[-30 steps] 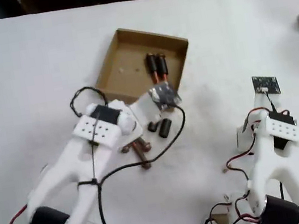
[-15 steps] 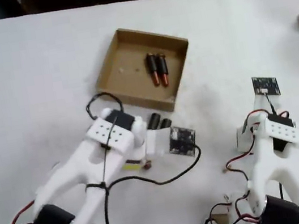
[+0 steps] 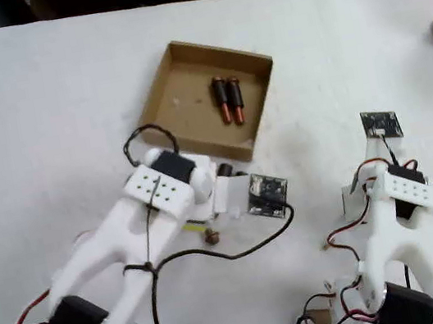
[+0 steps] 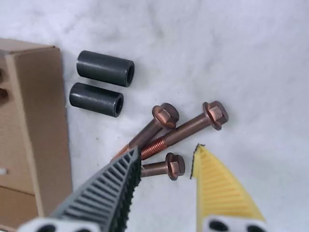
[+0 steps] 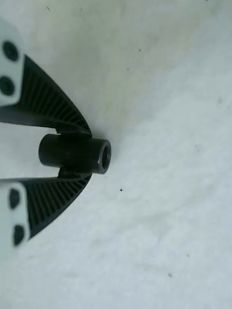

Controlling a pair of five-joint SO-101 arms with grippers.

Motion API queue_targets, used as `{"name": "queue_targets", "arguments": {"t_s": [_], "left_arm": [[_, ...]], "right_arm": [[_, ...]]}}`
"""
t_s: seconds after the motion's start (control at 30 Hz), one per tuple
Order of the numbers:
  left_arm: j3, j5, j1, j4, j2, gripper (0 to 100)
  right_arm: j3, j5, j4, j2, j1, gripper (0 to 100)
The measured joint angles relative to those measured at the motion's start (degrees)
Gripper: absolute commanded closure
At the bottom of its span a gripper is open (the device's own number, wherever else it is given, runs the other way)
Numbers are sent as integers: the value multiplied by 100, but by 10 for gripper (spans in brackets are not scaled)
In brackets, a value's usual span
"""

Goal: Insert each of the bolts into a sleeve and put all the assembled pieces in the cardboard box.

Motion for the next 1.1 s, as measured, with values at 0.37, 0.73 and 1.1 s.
{"name": "queue_targets", "arguments": {"t_s": [0.37, 0.73, 1.1], "left_arm": [[-466, 0, -105, -273, 1046, 823], [-756, 0, -220, -273, 1705, 823], [-844, 0, -237, -273, 2154, 824]], "right_arm": [[0, 0, 0, 0, 0, 981], [0, 0, 0, 0, 0, 981], [0, 0, 0, 0, 0, 981]]}}
